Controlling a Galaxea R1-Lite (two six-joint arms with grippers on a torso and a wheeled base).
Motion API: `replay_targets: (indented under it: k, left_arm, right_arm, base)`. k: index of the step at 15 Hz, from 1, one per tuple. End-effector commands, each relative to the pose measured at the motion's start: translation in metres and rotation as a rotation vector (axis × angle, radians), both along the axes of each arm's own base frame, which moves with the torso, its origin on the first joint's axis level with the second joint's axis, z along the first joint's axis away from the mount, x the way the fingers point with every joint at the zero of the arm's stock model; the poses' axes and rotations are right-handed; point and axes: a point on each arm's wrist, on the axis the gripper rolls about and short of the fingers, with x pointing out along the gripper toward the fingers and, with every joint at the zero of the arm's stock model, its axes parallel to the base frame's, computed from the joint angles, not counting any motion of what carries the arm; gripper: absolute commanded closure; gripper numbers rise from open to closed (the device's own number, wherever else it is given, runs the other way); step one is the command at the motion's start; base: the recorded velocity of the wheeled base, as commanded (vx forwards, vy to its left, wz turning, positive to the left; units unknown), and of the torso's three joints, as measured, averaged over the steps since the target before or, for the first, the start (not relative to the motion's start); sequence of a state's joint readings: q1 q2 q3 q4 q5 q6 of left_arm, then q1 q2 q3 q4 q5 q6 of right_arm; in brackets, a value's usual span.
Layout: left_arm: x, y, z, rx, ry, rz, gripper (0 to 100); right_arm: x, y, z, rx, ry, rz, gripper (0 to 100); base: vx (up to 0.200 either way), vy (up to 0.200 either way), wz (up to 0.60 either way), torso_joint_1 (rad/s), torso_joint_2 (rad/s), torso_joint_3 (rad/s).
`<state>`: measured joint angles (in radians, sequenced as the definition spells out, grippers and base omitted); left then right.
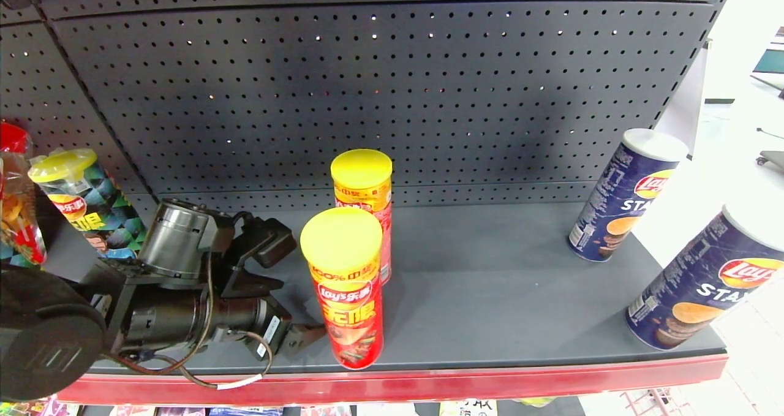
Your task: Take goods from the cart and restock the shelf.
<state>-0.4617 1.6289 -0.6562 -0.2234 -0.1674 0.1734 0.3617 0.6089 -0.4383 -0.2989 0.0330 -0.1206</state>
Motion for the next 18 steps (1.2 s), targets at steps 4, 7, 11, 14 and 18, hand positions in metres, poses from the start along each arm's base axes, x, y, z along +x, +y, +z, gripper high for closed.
replay_targets:
  k: [4,7,11,14,18]
  left_arm:
    - [-0.011,0.009,0.012,-0.022,-0.039,0.017,0]
    - [-0.056,0.048,0.041,-0.095,-0.178,0.112,0]
    - [-0.136,0.093,0.078,-0.175,-0.388,0.267,0]
    - [-0.215,0.111,0.064,-0.215,-0.377,0.323,0]
    - [-0.262,0.122,0.024,-0.201,-0.384,0.442,0]
  right_arm:
    - [0.001,0.001,-0.001,-0.003,0.01,0.001,0]
    - [0.003,0.001,-0.012,-0.008,0.049,0.001,0]
    - [0.003,0.0,-0.026,-0.022,0.085,-0.02,0]
    - [-0.003,-0.006,-0.025,-0.005,0.056,-0.13,0]
    - [-0.056,-0.017,-0.053,-0.032,0.18,-0.265,0]
  base:
    - [0.0,0.0,0.0,0.0,0.0,0.0]
    - [0.0,0.0,0.0,0.0,0.0,0.0]
    - [0.0,0.0,0.0,0.0,0.0,0.0]
    - [0.0,0.0,0.0,0.0,0.0,0.0]
    - [0.0,0.0,0.0,0.0,0.0,0.0]
